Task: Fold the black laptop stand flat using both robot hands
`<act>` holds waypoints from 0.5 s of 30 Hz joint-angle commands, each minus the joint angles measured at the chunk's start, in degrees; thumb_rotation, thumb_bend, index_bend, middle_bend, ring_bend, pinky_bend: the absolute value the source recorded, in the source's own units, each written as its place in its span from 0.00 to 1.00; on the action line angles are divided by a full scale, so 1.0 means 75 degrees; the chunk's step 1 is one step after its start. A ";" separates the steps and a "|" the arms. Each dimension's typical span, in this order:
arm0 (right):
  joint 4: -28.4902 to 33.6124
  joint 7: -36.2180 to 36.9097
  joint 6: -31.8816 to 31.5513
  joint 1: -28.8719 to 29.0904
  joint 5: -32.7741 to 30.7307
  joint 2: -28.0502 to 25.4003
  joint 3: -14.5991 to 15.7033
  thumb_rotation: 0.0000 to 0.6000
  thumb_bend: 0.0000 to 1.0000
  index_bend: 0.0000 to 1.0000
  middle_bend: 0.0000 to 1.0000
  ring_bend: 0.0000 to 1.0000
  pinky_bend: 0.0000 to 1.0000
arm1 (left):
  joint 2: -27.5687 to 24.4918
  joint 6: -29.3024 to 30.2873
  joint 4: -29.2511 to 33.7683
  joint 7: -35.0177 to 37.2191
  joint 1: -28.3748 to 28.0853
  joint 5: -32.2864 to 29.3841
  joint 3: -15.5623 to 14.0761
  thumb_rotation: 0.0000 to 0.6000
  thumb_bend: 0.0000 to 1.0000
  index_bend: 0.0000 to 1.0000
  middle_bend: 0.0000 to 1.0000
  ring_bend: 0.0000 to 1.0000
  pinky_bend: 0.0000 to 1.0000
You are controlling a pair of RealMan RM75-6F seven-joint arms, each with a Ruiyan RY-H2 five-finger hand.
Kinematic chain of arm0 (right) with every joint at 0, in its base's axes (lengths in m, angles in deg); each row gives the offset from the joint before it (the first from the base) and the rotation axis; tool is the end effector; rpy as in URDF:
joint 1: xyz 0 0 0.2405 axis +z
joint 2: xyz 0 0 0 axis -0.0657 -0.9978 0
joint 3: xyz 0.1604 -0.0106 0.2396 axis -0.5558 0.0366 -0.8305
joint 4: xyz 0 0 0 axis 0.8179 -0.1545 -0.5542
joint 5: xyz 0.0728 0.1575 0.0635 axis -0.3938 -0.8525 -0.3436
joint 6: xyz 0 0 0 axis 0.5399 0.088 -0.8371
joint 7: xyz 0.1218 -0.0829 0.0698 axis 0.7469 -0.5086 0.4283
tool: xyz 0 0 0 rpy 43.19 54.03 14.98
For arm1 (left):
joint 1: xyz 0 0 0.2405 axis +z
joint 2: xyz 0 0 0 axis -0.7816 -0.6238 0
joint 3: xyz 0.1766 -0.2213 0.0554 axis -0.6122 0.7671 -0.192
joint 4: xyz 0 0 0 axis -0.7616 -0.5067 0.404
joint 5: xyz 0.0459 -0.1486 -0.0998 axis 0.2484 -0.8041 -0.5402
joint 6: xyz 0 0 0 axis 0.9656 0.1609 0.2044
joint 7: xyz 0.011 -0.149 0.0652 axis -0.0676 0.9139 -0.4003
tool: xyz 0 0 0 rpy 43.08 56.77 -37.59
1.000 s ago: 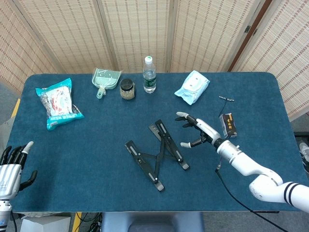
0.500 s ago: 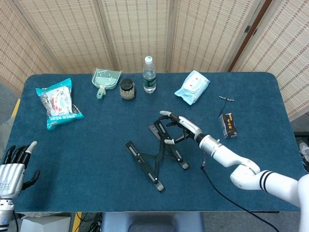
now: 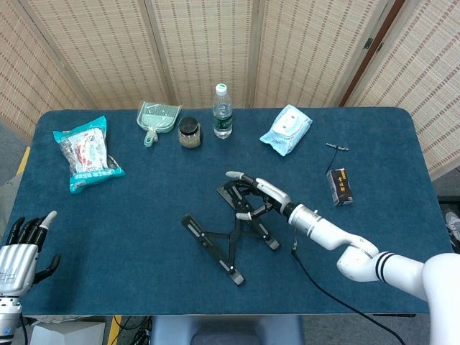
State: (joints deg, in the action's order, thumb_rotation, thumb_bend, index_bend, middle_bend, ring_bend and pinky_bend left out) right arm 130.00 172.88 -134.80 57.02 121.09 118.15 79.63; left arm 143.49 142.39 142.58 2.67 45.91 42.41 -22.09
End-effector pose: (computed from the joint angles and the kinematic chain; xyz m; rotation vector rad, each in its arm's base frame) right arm -0.1389 -0.4163 0.0096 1.6181 -2.2484 1.4057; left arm -0.3249 0.2014 0.1890 -1.4277 -0.8323 -0.8170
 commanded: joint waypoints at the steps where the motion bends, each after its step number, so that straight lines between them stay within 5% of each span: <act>1: -0.0005 0.0264 -0.0377 -0.0079 0.0266 -0.0102 0.0308 1.00 0.10 0.12 0.27 0.18 0.29 | -0.0001 -0.0011 0.0005 -0.0007 -0.0003 0.0006 -0.0010 1.00 0.33 0.03 0.14 0.12 0.00; 15: 0.0686 -0.0229 -0.2269 -0.0857 0.0930 -0.1009 0.1244 1.00 0.10 0.13 0.27 0.18 0.30 | 0.0025 -0.0090 0.0055 -0.0094 -0.0051 0.0060 -0.0045 1.00 0.33 0.03 0.14 0.12 0.00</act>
State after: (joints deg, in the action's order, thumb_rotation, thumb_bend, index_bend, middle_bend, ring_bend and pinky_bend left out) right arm 133.97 172.44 -150.30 51.74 127.36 111.82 87.94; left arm 143.67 141.72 142.98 1.97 45.54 42.86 -22.43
